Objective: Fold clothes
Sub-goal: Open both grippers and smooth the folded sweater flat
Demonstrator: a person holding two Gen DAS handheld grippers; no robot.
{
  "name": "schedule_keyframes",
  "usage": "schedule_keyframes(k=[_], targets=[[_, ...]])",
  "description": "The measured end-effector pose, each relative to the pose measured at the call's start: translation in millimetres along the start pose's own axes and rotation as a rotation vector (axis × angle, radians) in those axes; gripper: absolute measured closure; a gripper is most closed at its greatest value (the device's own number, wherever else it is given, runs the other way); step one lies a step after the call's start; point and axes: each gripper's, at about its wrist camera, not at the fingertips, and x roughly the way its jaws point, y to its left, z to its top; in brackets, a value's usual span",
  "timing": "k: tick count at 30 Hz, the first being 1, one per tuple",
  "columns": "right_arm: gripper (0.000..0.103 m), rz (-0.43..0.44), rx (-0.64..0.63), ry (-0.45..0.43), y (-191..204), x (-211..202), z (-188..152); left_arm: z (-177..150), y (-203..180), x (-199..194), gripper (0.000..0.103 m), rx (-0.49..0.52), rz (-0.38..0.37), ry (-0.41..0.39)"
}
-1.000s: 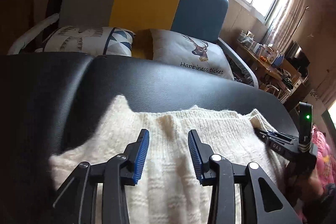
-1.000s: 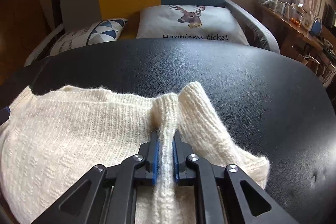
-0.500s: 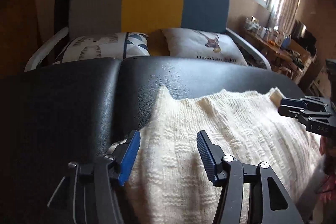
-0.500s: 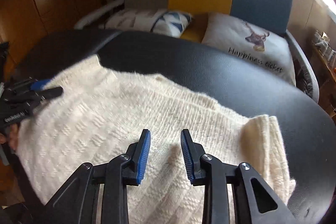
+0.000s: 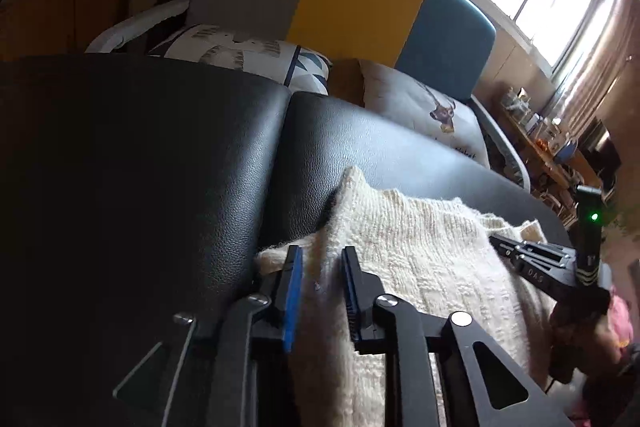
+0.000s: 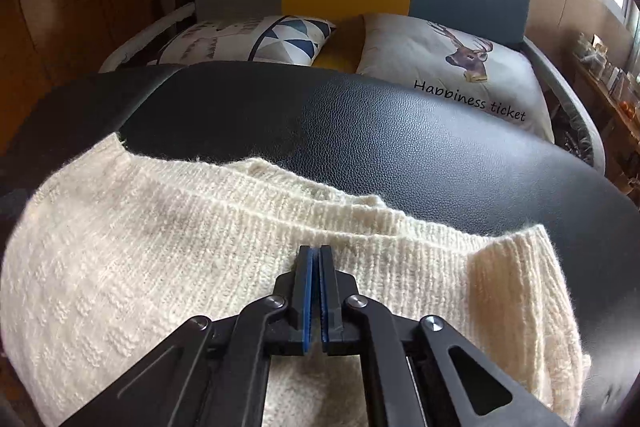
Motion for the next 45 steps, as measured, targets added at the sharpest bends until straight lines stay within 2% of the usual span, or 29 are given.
schedule_keyframes(k=[2,3,4,5,9,10,12,13,15,16,17,20,22,24,25,28,29,30,31,32,33,36,40,42,45], targets=[[0.094,0.037,0.018,-0.032,-4.6,-14.6,-2.9,-4.1,3.1,-20.1,0.072,-0.031,-0.077,-0.027],[0.086,0.048,0.016,-0.049,-4.9,-23.2,-6.2,-6.8,4.3,-30.5,0.066,-0.043,-0.123,-0.039],[0.085,0.049,0.003,-0.056,-3.8,-31.7,-11.0,-11.3,4.5,-39.4,0.063,-0.048,-0.148,-0.044],[0.085,0.050,-0.010,-0.063,-2.7,-40.1,-15.9,-18.4,3.2,-45.8,0.058,-0.039,-0.149,-0.039],[0.085,0.028,-0.052,-0.053,-2.7,-64.5,-42.7,-51.7,-2.1,-60.2,0.058,0.005,-0.162,0.012],[0.083,0.019,-0.054,-0.049,-4.3,-67.5,-50.7,-60.6,-3.9,-60.9,0.057,0.016,-0.144,0.030],[0.082,0.007,-0.045,-0.039,-9.6,-70.4,-67.0,-77.1,-3.1,-55.8,0.057,0.017,-0.054,0.074],[0.082,0.007,-0.031,-0.036,-12.5,-71.9,-74.9,-84.4,-0.2,-54.4,0.057,0.000,-0.039,0.087],[0.082,0.032,0.042,-0.043,-18.0,-74.8,-88.9,-96.8,9.0,-56.2,0.060,-0.063,-0.087,0.090],[0.082,0.045,0.071,-0.045,-19.5,-76.3,-94.2,-101.3,11.1,-57.1,0.065,-0.066,-0.093,0.092],[0.082,0.055,0.092,-0.046,-20.0,-78.3,-99.3,-102.9,11.3,-58.0,0.080,-0.044,-0.071,0.096],[0.082,0.079,0.105,-0.051,-14.9,-86.8,-113.6,-101.7,20.7,-60.9,0.083,-0.043,-0.036,0.120],[0.082,0.082,0.101,-0.067,-9.5,-91.7,-120.9,-102.4,23.1,-66.5,0.083,-0.007,0.020,0.114],[0.082,0.074,0.088,-0.093,-5.9,-97.5,-124.3,-103.1,24.6,-69.9,0.082,-0.003,0.024,0.121],[0.082,0.097,0.100,-0.093,-8.1,-102.9,-125.2,-102.7,25.2,-71.8,0.080,-0.009,0.019,0.127],[0.082,0.286,0.190,-0.133,-35.2,-135.8,-133.6,-99.0,23.9,-88.5,0.075,-0.063,0.017,0.094],[0.082,0.315,0.215,-0.154,-47.5,-150.4,-141.0,-97.3,21.1,-96.1,0.073,-0.075,0.009,0.071],[0.081,0.339,0.239,-0.164,-61.6,-163.9,-149.7,-95.2,16.4,-103.5,0.067,-0.078,-0.013,0.046],[0.078,0.357,0.263,-0.170,-76.0,-176.6,-159.7,-93.3,9.5,-109.0,0.061,-0.073,-0.041,0.027],[0.078,0.362,0.290,-0.168,-90.9,-187.5,-172.3,-91.8,0.2,-112.3,0.050,-0.060,-0.076,0.016],[0.077,0.367,0.317,-0.166,-105.8,-198.3,-184.9,-90.9,-11.1,-113.6,0.047,-0.037,-0.112,0.011],[0.074,0.347,0.378,-0.129,-139.9,-214.1,-221.8,-93.1,-61.5,-99.3,0.047,0.092,-0.202,0.047],[0.073,0.365,0.436,-0.089,-165.2,-207.5,-255.5,-108.0,-142.1,-62.9,0.047,0.258,-0.316,0.161],[0.073,0.394,0.436,-0.099,-169.4,-199.6,-256.6,-116.3,-183.4,-45.0,0.047,0.344,-0.357,0.209],[0.073,0.453,0.420,-0.109,-171.3,-186.1,-248.3,-120.2,-231.7,-23.6,0.047,0.477,-0.371,0.240]])
